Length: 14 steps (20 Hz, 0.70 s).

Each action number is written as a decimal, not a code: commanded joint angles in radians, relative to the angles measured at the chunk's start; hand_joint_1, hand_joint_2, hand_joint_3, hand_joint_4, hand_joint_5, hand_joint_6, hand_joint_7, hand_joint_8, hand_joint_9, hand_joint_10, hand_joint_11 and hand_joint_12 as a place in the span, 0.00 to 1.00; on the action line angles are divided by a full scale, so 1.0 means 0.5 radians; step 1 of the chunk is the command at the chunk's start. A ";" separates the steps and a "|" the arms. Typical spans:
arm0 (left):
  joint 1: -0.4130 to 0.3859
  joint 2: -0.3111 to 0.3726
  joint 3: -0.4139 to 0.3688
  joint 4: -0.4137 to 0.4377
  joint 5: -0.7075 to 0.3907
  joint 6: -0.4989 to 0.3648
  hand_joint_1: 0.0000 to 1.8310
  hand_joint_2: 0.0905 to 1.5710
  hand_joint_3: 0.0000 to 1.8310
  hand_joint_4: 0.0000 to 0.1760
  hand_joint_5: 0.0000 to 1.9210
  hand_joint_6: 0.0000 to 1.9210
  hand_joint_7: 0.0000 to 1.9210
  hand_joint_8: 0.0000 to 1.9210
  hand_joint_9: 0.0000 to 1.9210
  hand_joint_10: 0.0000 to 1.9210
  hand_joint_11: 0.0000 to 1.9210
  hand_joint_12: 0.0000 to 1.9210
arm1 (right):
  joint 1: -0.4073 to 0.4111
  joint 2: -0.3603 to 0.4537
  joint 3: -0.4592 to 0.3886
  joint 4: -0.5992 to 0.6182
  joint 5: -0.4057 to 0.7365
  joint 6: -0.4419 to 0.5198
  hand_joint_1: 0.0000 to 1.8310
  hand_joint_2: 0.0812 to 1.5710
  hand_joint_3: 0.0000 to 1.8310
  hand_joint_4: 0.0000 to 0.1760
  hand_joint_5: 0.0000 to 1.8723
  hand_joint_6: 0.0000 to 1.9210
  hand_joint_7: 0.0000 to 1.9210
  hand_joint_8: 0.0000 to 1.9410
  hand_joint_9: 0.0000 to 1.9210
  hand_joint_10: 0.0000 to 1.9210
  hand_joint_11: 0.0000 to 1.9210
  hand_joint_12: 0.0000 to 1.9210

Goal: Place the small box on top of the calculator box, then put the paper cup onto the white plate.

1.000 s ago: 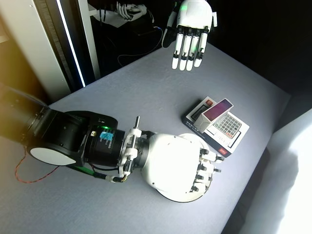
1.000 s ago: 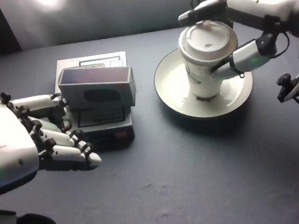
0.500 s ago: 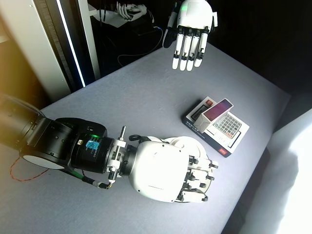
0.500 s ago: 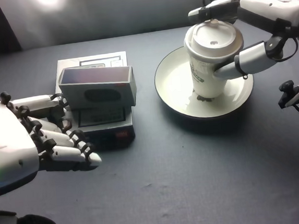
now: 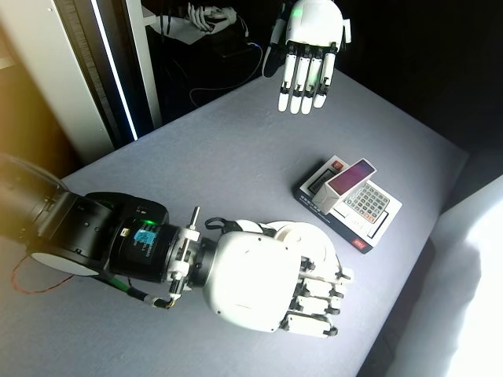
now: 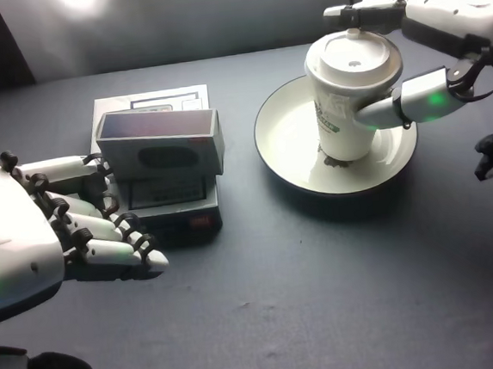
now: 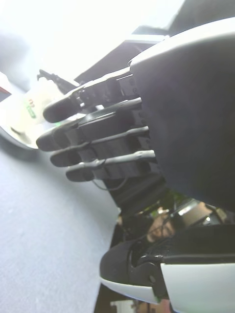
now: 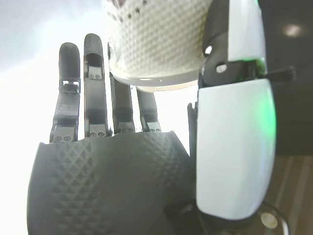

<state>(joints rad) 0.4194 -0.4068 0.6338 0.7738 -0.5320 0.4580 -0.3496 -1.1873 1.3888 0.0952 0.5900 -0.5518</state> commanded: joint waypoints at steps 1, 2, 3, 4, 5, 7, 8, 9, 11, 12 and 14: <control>-0.029 0.022 0.008 -0.063 -0.153 -0.001 0.29 0.71 0.00 0.00 0.27 0.00 0.29 0.00 0.30 0.00 0.00 0.62 | 0.003 0.032 0.009 -0.005 0.206 0.027 0.48 0.61 0.00 0.00 0.09 0.00 0.13 0.00 0.12 0.02 0.00 0.49; -0.029 0.022 0.008 -0.063 -0.153 -0.001 0.29 0.71 0.00 0.00 0.27 0.00 0.29 0.00 0.30 0.00 0.00 0.62 | 0.003 0.039 0.009 -0.009 0.206 0.028 0.48 0.60 0.00 0.00 0.07 0.00 0.12 0.00 0.11 0.02 0.00 0.46; -0.027 0.022 0.009 -0.063 -0.153 -0.001 0.30 0.70 0.00 0.00 0.27 0.00 0.29 0.00 0.30 0.00 0.00 0.62 | 0.003 0.045 0.009 -0.013 0.205 0.028 0.47 0.60 0.00 0.00 0.05 0.00 0.09 0.00 0.09 0.00 0.00 0.38; -0.026 0.022 0.011 -0.063 -0.153 -0.001 0.30 0.71 0.00 0.00 0.28 0.00 0.30 0.00 0.31 0.00 0.01 0.62 | 0.004 0.051 0.009 -0.019 0.205 0.033 0.48 0.60 0.00 0.00 0.04 0.00 0.08 0.00 0.08 0.00 0.00 0.34; -0.025 0.022 0.014 -0.059 -0.153 -0.001 0.31 0.70 0.00 0.00 0.28 0.00 0.30 0.00 0.30 0.00 0.00 0.62 | 0.009 0.060 0.009 -0.030 0.201 0.043 0.46 0.58 0.00 0.00 0.03 0.00 0.07 0.00 0.07 0.00 0.00 0.31; -0.025 0.022 0.017 -0.057 -0.153 -0.001 0.31 0.70 0.00 0.00 0.28 0.00 0.30 0.00 0.31 0.00 0.00 0.62 | 0.020 0.076 0.008 -0.048 0.184 0.073 0.45 0.57 0.00 0.00 0.02 0.00 0.06 0.00 0.07 0.00 0.00 0.31; -0.025 0.022 0.017 -0.056 -0.154 -0.001 0.30 0.70 0.00 0.00 0.29 0.01 0.31 0.00 0.33 0.01 0.02 0.61 | 0.023 0.085 0.006 -0.062 0.182 0.083 0.44 0.57 0.00 0.00 0.01 0.00 0.04 0.00 0.05 0.00 0.00 0.27; -0.026 0.022 0.017 -0.056 -0.154 -0.001 0.28 0.71 0.00 0.00 0.28 0.00 0.31 0.00 0.32 0.01 0.02 0.61 | 0.025 0.096 -0.002 -0.091 0.181 0.094 0.44 0.56 0.00 0.00 0.00 0.00 0.03 0.00 0.03 0.00 0.00 0.24; -0.029 0.022 0.017 -0.056 -0.154 -0.001 0.29 0.70 0.00 0.00 0.28 0.00 0.30 0.00 0.31 0.00 0.01 0.62 | 0.035 0.140 -0.046 -0.190 0.181 0.132 0.44 0.55 0.00 0.00 0.00 0.00 0.00 0.00 0.00 0.00 0.00 0.14; -0.034 0.021 0.017 -0.056 -0.154 -0.001 0.29 0.71 0.00 0.00 0.28 0.00 0.29 0.00 0.30 0.00 0.00 0.61 | 0.042 0.167 -0.075 -0.226 0.178 0.171 0.44 0.53 0.00 0.00 0.00 0.00 0.00 0.00 0.00 0.00 0.00 0.01; -0.081 0.002 0.022 -0.038 -0.149 -0.001 0.28 0.71 0.00 0.00 0.27 0.00 0.29 0.00 0.29 0.00 0.00 0.61 | 0.058 0.229 -0.139 -0.266 0.142 0.229 0.44 0.52 0.00 0.00 0.00 0.00 0.00 0.00 0.00 0.00 0.00 0.00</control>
<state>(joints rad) 0.3832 -0.4129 0.6399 0.7906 -0.5278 0.4572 -0.3325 -1.0813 1.3064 -0.0578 0.5510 -0.4393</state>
